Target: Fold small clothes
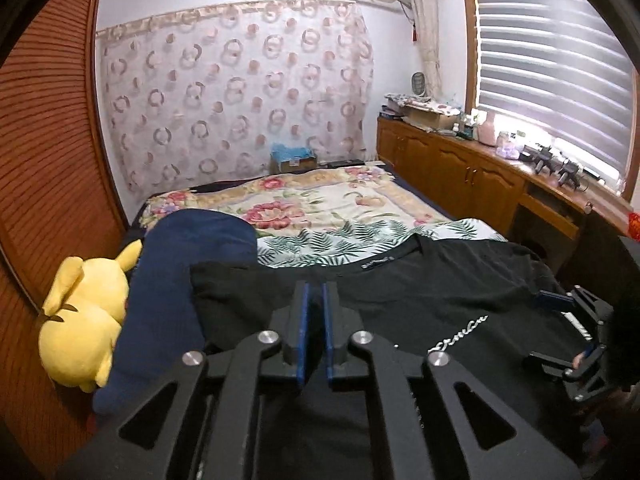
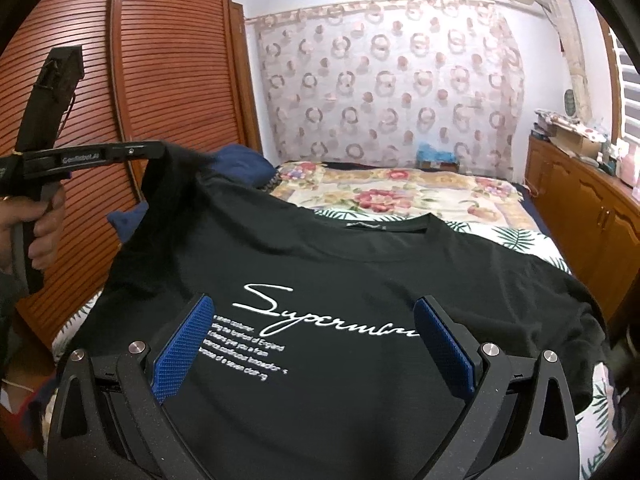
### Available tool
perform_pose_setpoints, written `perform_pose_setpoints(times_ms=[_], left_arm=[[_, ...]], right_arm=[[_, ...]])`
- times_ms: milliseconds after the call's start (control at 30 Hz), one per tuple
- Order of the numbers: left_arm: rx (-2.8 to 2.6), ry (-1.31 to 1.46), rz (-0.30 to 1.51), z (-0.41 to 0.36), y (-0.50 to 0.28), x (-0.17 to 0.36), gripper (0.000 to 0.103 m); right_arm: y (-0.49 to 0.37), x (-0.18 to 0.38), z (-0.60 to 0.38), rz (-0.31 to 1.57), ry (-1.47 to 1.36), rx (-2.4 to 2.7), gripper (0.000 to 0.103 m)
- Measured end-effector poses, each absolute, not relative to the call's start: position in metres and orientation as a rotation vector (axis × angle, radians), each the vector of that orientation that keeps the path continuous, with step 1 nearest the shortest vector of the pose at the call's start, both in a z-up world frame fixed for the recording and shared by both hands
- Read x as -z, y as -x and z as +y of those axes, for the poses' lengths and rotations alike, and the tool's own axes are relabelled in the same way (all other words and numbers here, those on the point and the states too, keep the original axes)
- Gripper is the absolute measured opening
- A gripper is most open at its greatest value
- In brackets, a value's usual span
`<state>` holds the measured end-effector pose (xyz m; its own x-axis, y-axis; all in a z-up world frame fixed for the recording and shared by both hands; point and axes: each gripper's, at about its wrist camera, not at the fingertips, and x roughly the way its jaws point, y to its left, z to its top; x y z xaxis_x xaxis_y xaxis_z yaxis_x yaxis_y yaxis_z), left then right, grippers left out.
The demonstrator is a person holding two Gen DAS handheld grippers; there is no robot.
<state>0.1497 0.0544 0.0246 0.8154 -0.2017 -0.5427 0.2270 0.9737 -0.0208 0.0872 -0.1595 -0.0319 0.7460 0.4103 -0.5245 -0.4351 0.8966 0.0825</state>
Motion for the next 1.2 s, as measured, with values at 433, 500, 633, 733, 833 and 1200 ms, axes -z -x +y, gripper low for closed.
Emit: perform_pose_setpoints(times_ms=[433, 500, 633, 733, 833, 1200], left_arm=[[0.182, 0.003, 0.548, 0.106, -0.126, -0.023, 0.06], [0.175, 0.017, 0.552, 0.114, -0.123, -0.017, 0.063], [0.15, 0.029, 0.565, 0.127, -0.118, -0.006, 0.064], [0.142, 0.033, 0.579, 0.131, -0.112, 0.002, 0.064], [0.138, 0.034, 0.579, 0.135, -0.103, 0.009, 0.065], [0.139, 0.059, 0.6, 0.141, -0.087, 0.03, 0.066]], right_arm=[[-0.11, 0.032, -0.124, 0.519, 0.124, -0.547, 0.092], [-0.123, 0.034, -0.113, 0.525, 0.133, -0.578, 0.088], [-0.15, 0.038, -0.085, 0.564, 0.152, -0.641, 0.071], [-0.176, 0.045, -0.062, 0.623, 0.146, -0.685, 0.063], [-0.201, 0.055, -0.043, 0.694, 0.097, -0.727, 0.06], [-0.237, 0.086, 0.021, 0.86, 0.047, -0.77, 0.052]])
